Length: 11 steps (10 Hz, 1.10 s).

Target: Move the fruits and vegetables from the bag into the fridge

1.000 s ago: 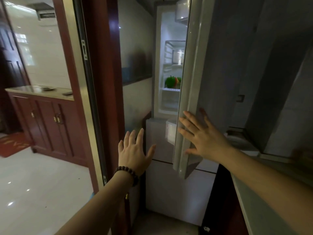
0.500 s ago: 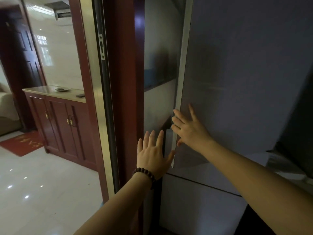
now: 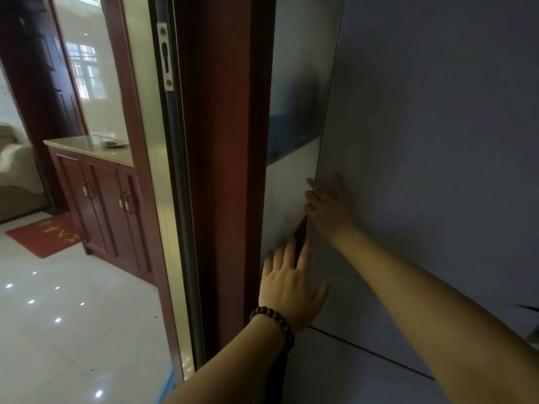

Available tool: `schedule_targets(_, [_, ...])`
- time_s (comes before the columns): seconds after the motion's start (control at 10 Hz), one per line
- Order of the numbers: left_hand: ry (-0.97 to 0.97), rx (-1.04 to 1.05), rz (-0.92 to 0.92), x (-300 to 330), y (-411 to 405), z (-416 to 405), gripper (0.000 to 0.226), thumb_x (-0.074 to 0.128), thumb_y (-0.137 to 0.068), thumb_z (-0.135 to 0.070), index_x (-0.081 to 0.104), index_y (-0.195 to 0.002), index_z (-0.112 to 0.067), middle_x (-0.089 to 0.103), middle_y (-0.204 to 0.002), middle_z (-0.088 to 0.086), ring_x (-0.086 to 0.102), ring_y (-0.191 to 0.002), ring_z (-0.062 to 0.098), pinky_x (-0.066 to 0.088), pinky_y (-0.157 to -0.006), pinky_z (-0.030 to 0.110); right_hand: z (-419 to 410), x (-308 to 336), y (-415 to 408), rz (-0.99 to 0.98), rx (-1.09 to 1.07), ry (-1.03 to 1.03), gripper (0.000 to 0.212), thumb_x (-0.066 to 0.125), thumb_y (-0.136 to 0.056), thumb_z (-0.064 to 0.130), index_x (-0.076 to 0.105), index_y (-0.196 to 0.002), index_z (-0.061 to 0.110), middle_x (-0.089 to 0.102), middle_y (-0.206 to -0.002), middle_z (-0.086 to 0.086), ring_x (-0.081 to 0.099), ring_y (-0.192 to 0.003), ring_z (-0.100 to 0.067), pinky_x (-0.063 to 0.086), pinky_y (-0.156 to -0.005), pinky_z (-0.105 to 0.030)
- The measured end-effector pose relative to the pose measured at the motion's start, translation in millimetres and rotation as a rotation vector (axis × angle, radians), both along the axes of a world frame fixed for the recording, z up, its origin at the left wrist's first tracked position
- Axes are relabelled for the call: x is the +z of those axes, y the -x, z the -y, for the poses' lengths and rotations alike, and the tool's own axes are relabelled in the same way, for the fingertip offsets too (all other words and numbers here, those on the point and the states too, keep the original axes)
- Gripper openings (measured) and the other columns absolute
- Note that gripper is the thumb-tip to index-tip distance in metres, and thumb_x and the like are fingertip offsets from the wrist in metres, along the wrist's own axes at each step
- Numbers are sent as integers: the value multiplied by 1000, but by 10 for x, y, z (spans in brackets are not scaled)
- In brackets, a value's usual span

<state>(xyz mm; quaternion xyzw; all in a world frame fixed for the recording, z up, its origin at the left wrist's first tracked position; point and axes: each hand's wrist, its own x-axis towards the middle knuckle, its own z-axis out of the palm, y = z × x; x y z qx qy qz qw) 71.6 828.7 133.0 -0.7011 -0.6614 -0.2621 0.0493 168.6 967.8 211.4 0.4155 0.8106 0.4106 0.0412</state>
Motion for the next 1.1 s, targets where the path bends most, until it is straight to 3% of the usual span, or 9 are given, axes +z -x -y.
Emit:
schedule_targets(0.2, [57,9,39,-66,-61,-531,85,17,-79,-70,-13,-148,-31,-4,-159,4,-8,-146,22,-6,-116,41,-573,-16,-4,-28,35,-10,47,61,-83,42,57,-122,16,40,-145,-7,6,-146,-28,-14,-101,-68])
schedule_targets(0.3, [85,10,71,-96,-87,-745,81,23,-85,-70,-12,-147,-32,-8,-159,0,-12,-145,19,-4,-118,43,-776,-23,2,-56,37,-14,38,58,-87,33,58,-118,13,42,-142,-10,8,-146,-30,-12,-104,-69])
schedule_targets(0.4, [111,19,87,-90,-80,-869,80,28,-87,-68,-12,-148,-32,-10,-159,-2,-14,-144,17,-6,-118,41,-934,-25,-3,-71,41,-37,35,51,-91,28,55,-121,11,39,-143,-11,5,-146,-30,-7,-106,-69])
schedule_targets(0.6, [100,44,71,-100,-13,-1021,80,26,-87,-67,-7,-150,-29,-9,-159,-1,-15,-144,18,-13,-114,36,-1125,-28,17,-66,-12,-34,43,53,-89,35,51,-127,15,34,-147,-9,-1,-146,-28,-12,-104,-70])
schedule_targets(0.8, [86,45,65,-79,-24,-964,80,26,-87,-67,-6,-150,-28,-7,-159,0,-14,-144,19,-14,-113,35,-1034,2,1,-80,18,-24,45,53,-88,41,52,-125,16,33,-148,-9,-5,-146,-29,-6,-108,-69])
schedule_targets(0.9, [86,30,58,-51,-44,-924,79,28,-89,-65,-7,-150,-29,-7,-159,-1,-13,-145,19,-9,-116,38,-941,-48,72,-263,79,71,40,53,-90,36,53,-125,15,28,-153,-9,-3,-146,-29,-14,-108,-59])
schedule_targets(1.1, [-2,-21,24,93,-197,-831,79,25,-87,-65,-5,-150,-27,-1,-159,0,-8,-146,21,-2,-119,42,-414,-101,-216,-391,55,109,59,36,-98,37,12,-149,20,8,-158,-9,-6,-146,-29,-10,-114,-51])
